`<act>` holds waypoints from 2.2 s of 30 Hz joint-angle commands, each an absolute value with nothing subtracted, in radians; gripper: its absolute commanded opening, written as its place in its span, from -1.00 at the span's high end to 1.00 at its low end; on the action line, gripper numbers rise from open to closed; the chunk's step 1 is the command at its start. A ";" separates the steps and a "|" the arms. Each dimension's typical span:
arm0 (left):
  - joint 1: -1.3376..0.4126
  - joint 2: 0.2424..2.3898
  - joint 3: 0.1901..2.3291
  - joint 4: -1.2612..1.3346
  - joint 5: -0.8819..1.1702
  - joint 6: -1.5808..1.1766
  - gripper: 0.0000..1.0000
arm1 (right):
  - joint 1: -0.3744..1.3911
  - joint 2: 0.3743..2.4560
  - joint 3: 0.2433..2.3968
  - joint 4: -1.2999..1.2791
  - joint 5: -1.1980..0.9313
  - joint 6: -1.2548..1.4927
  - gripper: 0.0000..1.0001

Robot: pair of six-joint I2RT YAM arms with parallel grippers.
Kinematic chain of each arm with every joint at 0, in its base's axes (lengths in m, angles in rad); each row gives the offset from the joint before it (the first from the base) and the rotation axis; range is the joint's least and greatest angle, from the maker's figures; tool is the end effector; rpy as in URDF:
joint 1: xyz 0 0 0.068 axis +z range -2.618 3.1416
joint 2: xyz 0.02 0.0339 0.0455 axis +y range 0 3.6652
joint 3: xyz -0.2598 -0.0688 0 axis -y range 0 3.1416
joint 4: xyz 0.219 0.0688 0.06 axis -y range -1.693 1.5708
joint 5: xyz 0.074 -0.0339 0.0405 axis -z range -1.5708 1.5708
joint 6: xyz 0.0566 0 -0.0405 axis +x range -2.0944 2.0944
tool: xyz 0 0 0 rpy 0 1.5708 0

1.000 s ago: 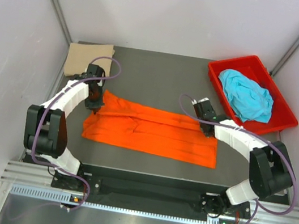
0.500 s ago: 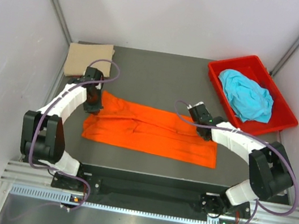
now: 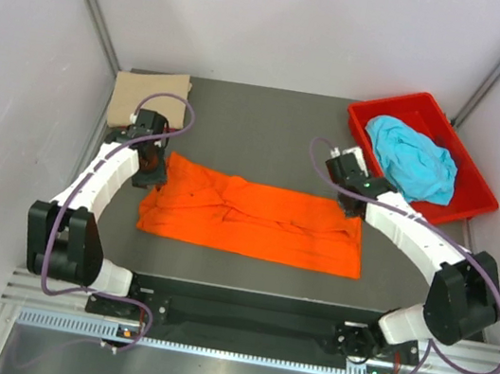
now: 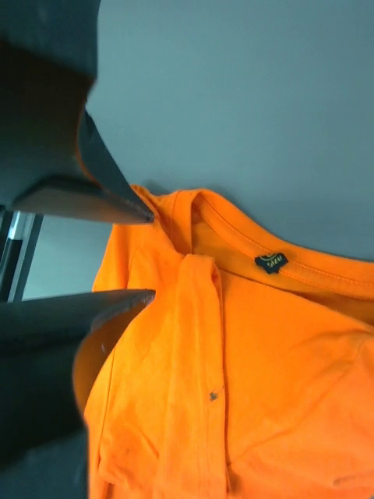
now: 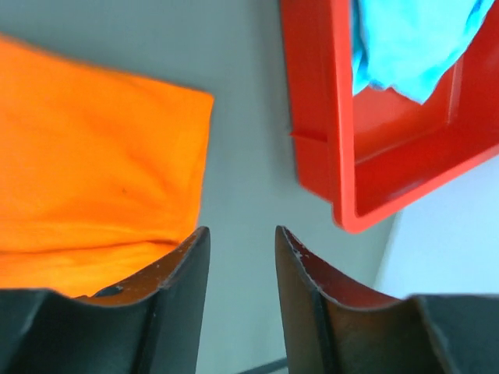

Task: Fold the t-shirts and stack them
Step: Fold the tshirt

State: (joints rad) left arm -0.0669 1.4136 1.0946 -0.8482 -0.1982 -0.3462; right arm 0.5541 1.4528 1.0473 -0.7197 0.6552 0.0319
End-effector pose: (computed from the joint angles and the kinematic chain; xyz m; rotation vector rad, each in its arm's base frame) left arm 0.2571 -0.0061 0.2393 -0.4307 2.6694 0.1496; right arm 0.2440 0.1104 0.2330 -0.4525 2.4278 -0.6400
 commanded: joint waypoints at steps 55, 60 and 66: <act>-0.064 1.712 1.069 -0.609 0.011 -0.430 0.07 | 0.198 1.427 0.816 -0.591 0.209 1.040 0.43; -0.066 1.718 1.072 -0.609 0.009 -0.433 0.08 | 0.199 1.381 0.759 -0.526 0.201 1.123 0.43; -0.066 1.720 1.065 -0.604 0.009 -0.437 0.08 | 0.199 1.390 0.733 -0.486 0.224 1.155 0.44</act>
